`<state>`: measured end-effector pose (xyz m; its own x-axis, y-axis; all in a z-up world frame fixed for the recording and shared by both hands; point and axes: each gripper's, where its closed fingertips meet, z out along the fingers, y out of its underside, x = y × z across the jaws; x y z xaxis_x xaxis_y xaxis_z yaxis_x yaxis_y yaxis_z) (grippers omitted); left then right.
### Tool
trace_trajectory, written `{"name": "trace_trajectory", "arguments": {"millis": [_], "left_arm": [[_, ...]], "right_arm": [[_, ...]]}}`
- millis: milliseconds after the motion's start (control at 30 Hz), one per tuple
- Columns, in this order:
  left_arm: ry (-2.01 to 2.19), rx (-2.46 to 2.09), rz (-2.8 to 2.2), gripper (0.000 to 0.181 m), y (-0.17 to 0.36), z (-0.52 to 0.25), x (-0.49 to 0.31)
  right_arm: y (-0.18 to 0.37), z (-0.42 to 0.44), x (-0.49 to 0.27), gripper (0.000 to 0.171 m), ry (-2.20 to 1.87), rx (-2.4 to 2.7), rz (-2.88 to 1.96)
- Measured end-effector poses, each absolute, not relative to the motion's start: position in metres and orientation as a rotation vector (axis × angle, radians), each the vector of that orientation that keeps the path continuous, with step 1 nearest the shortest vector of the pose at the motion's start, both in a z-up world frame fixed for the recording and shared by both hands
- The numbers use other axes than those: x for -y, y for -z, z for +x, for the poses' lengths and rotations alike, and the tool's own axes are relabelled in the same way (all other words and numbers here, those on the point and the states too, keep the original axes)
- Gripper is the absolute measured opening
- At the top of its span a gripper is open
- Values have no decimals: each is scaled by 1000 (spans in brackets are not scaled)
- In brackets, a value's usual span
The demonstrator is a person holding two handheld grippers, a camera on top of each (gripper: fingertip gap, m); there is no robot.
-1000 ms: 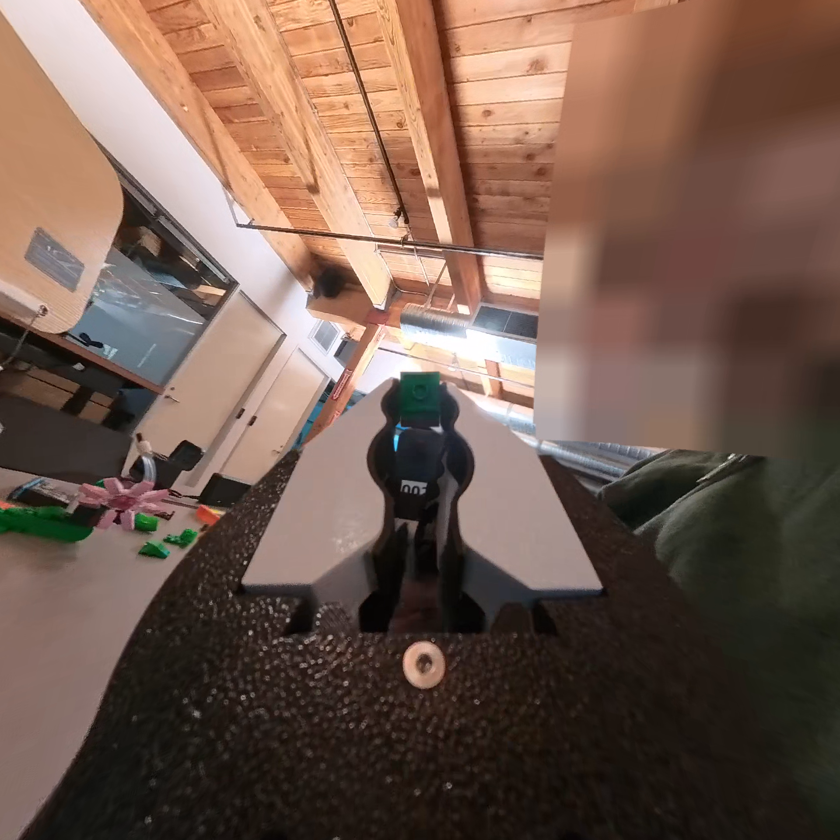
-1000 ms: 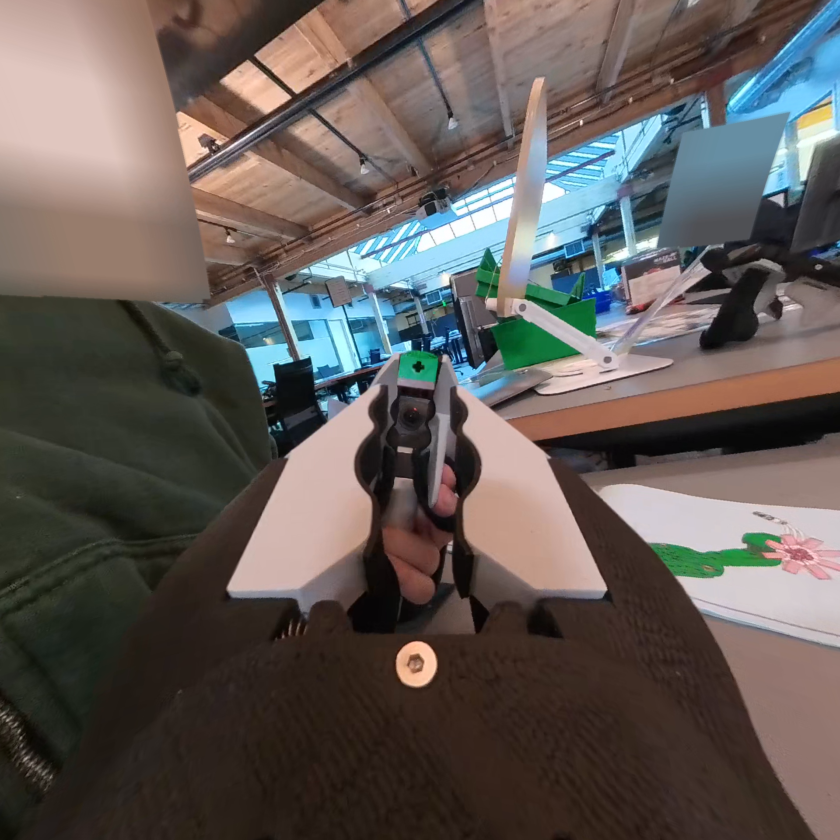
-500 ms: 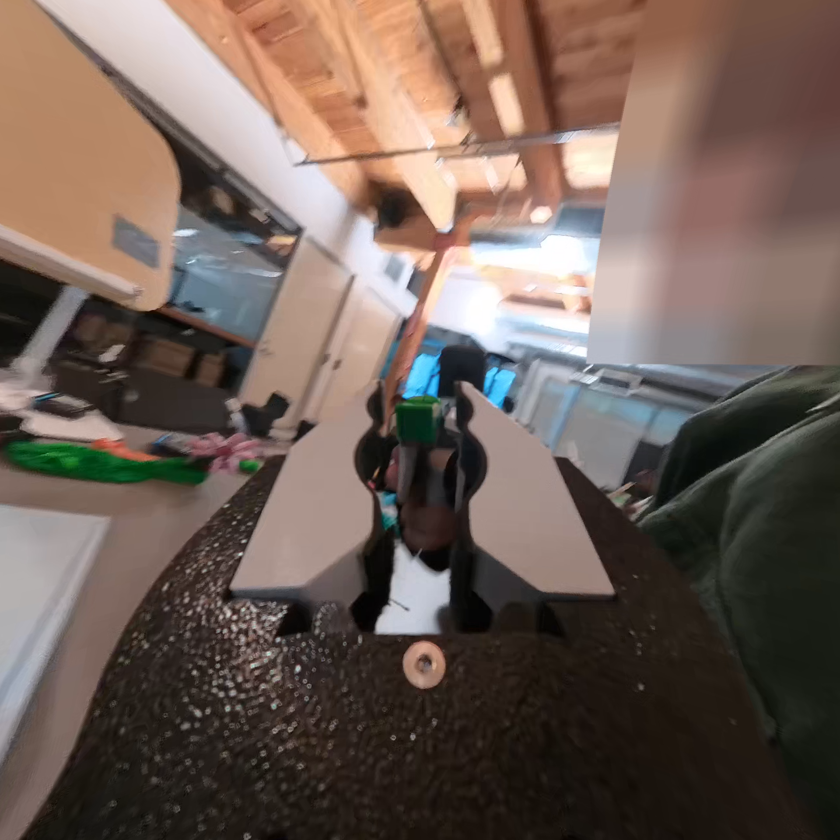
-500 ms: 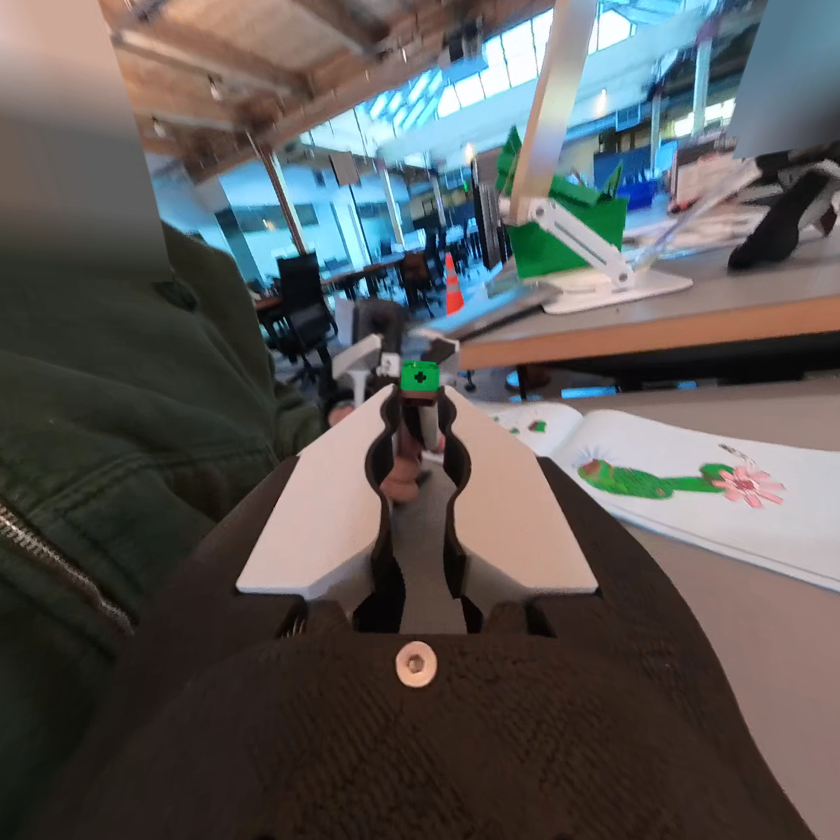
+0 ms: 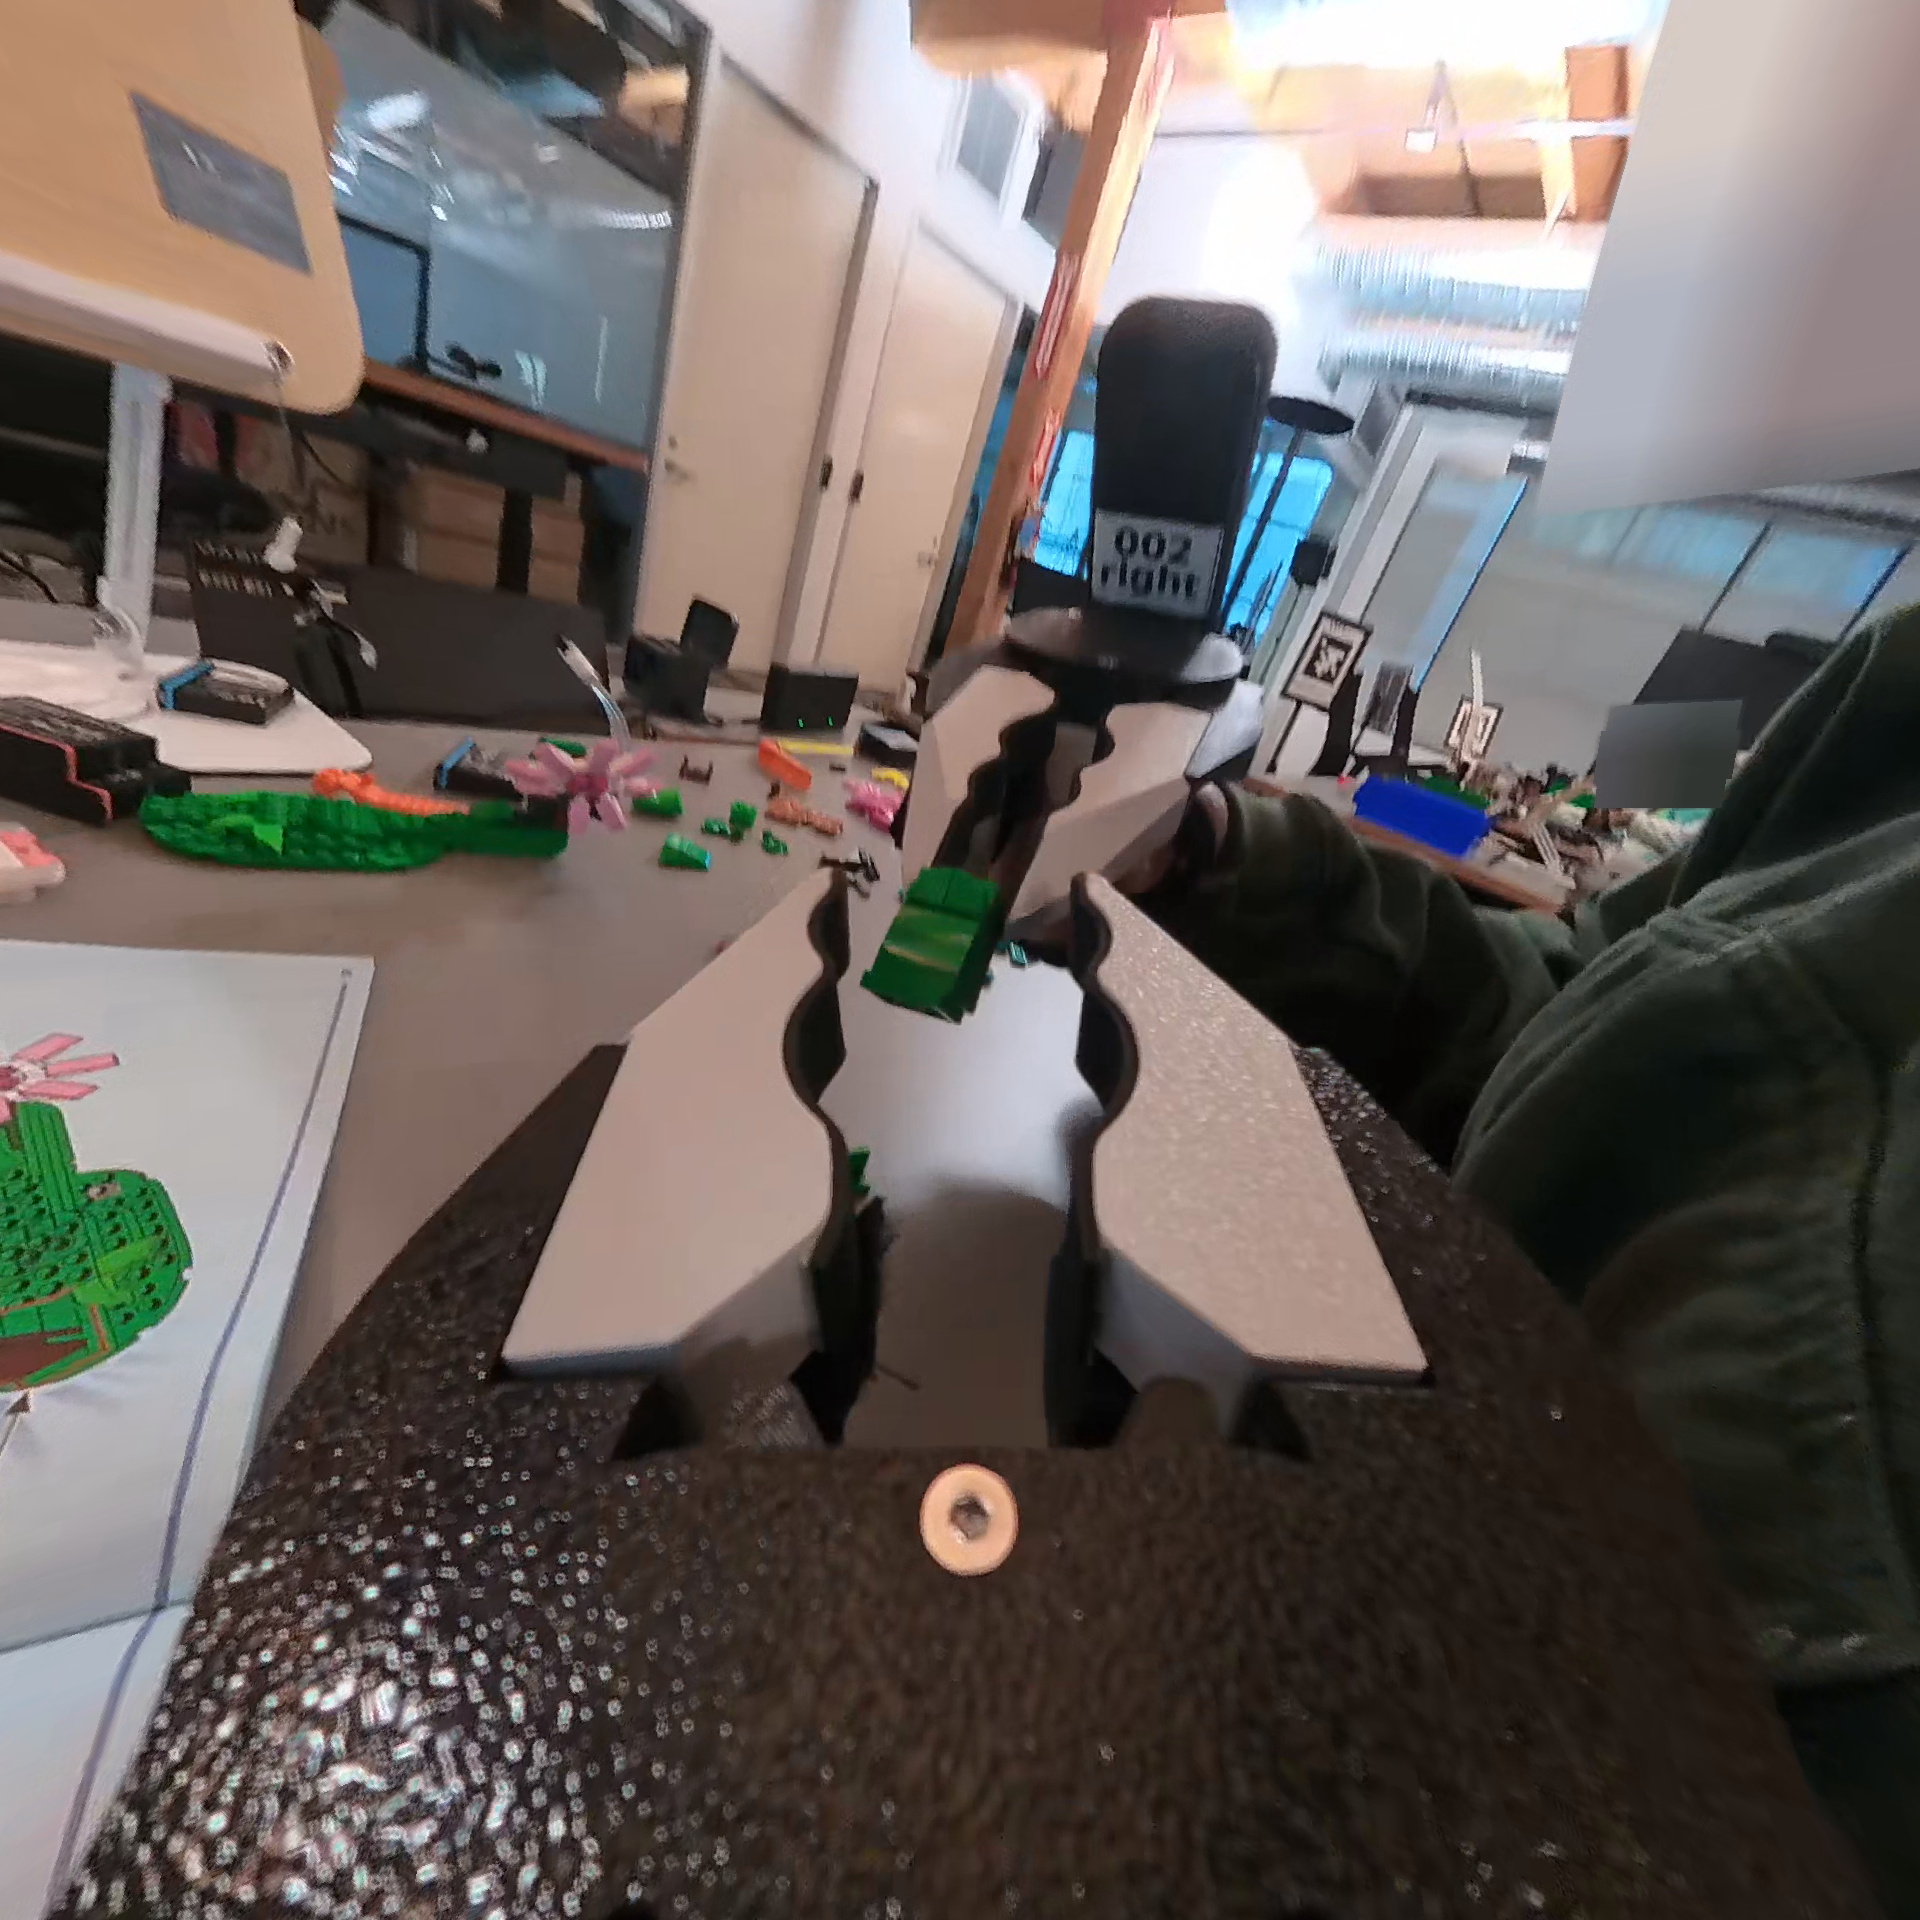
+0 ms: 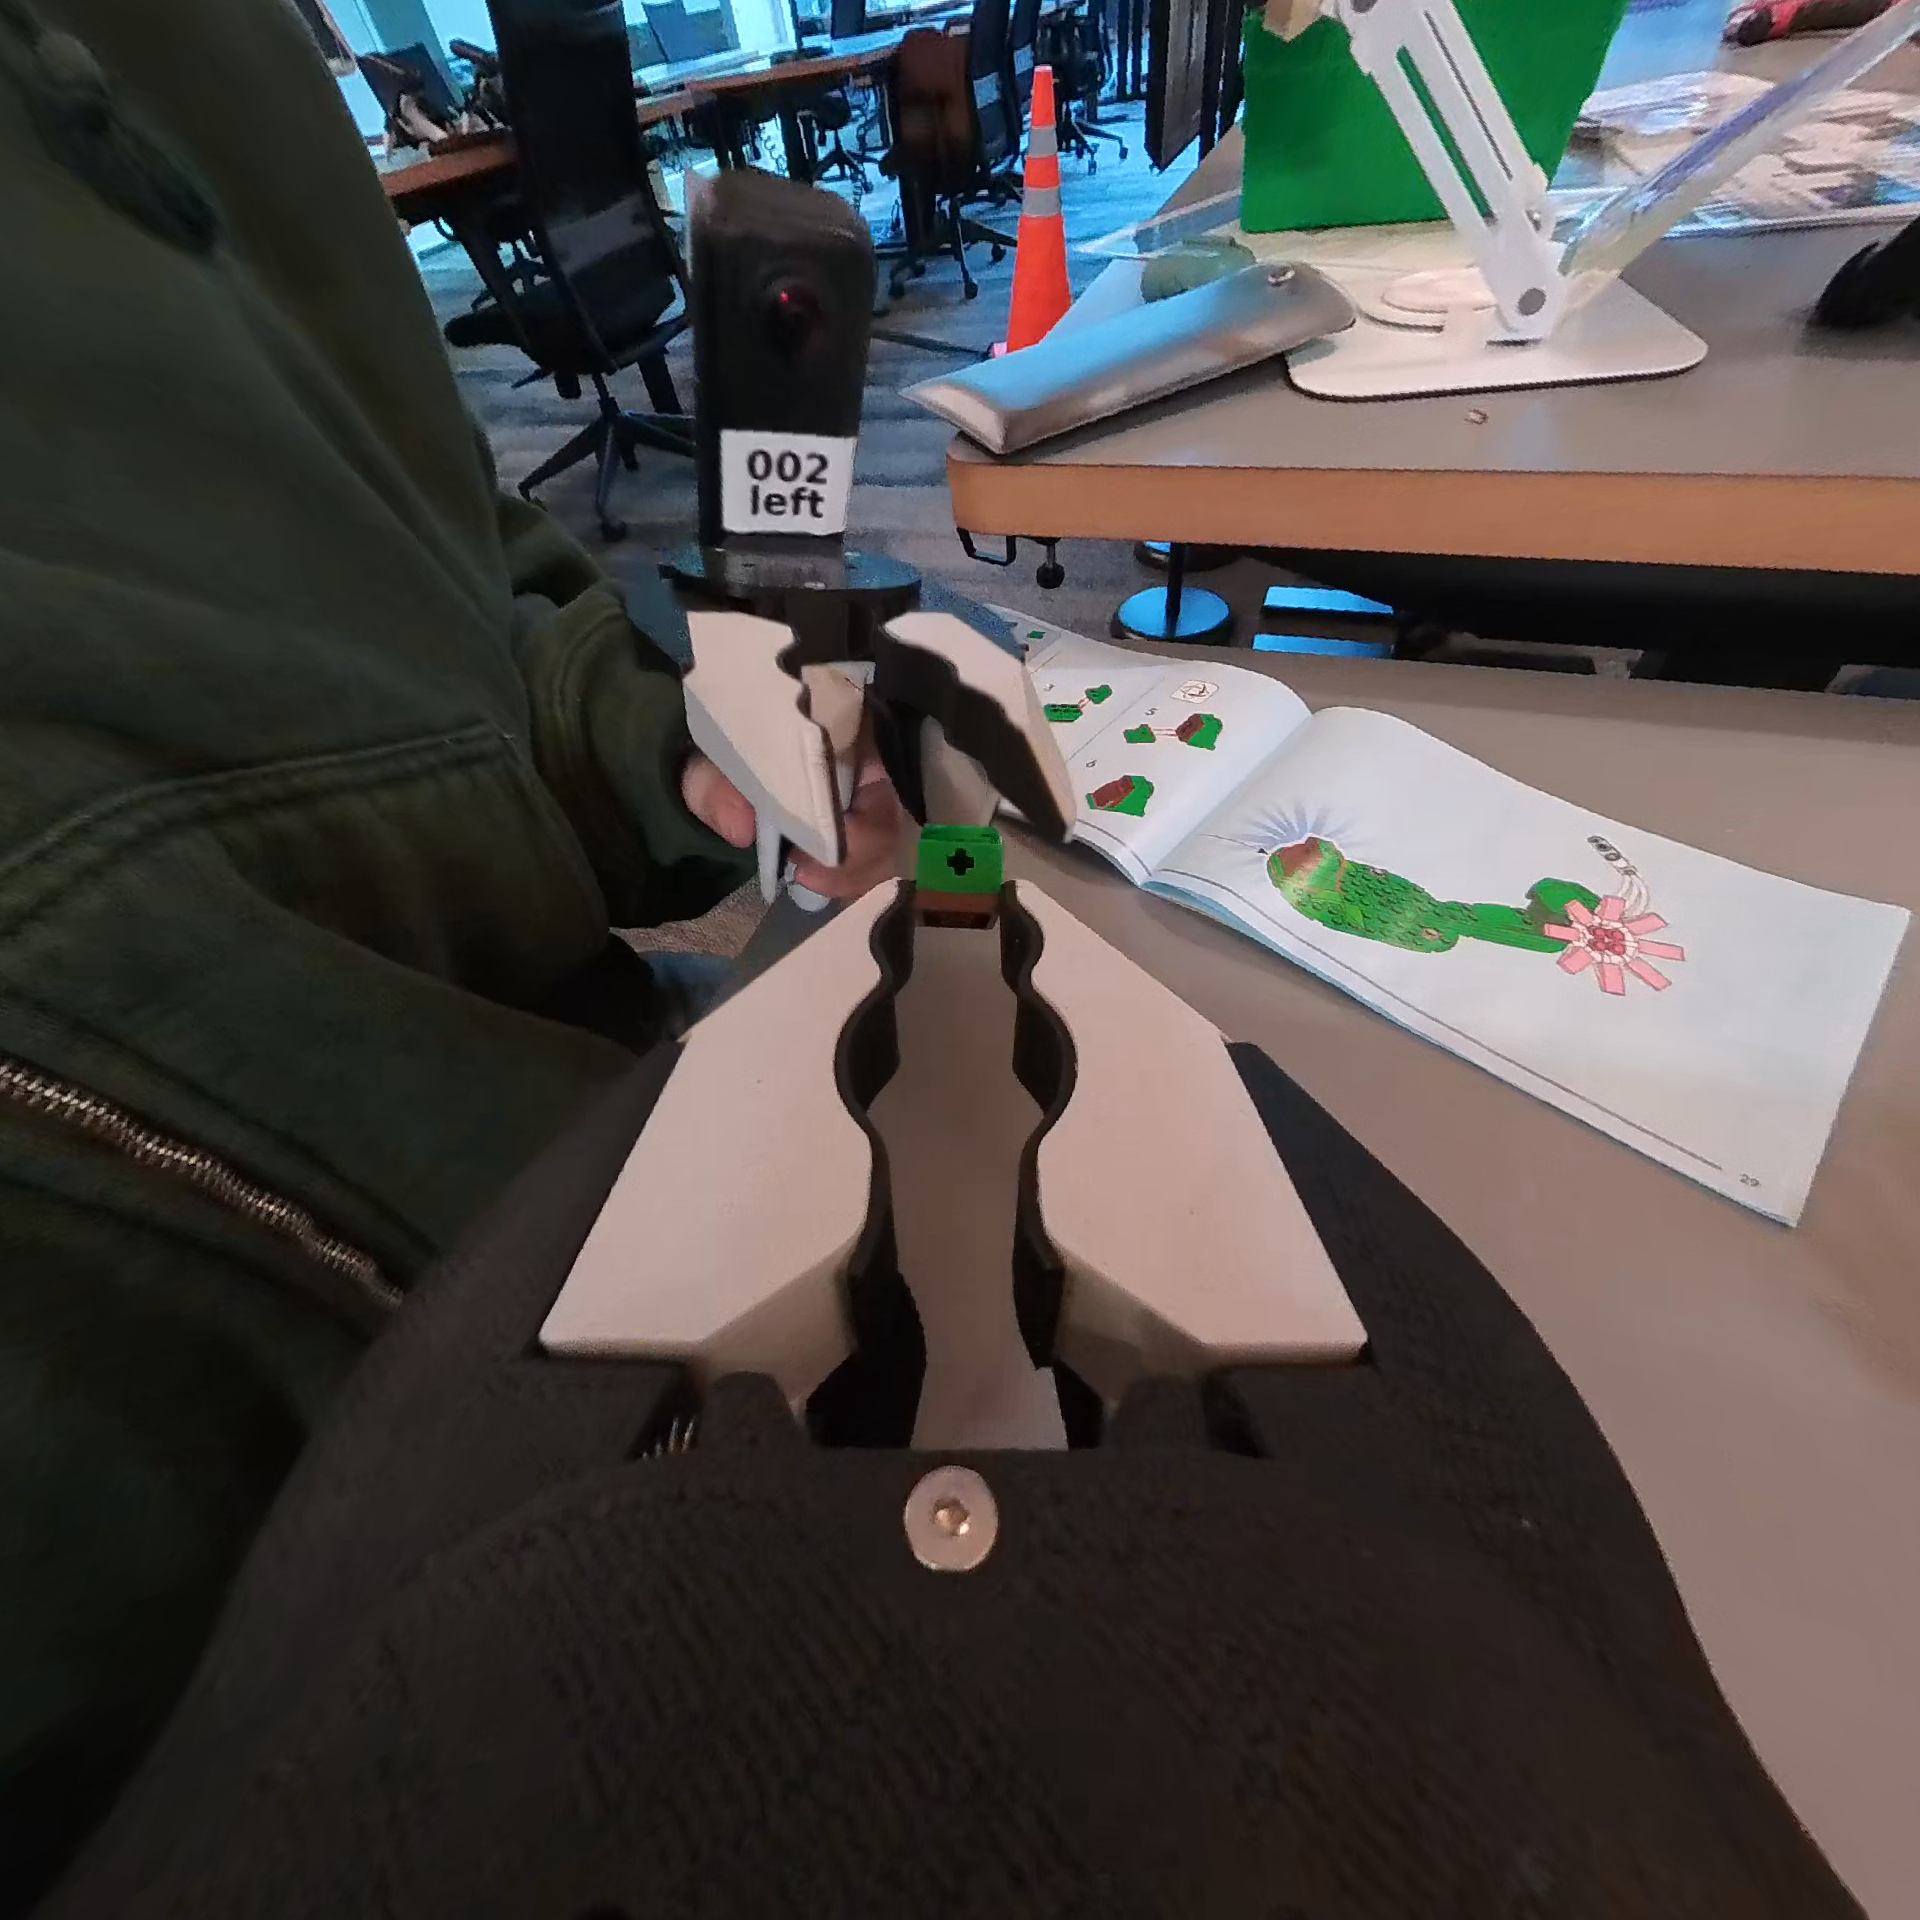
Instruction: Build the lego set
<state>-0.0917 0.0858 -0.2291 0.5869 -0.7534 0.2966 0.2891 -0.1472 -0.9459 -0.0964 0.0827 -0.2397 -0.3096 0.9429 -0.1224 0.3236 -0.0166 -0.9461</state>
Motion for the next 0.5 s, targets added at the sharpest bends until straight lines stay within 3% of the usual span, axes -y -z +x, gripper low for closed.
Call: {"name": "trace_trajectory", "arguments": {"millis": [367, 500], "left_arm": [[972, -485, -1451, 22, 232, -82, -81], [966, -491, -1444, 26, 232, -82, -80]], "right_arm": [[242, -93, -75, 15, -1312, 1747, -1307], [241, -92, -76, 15, -1309, 1743, -1303]]}}
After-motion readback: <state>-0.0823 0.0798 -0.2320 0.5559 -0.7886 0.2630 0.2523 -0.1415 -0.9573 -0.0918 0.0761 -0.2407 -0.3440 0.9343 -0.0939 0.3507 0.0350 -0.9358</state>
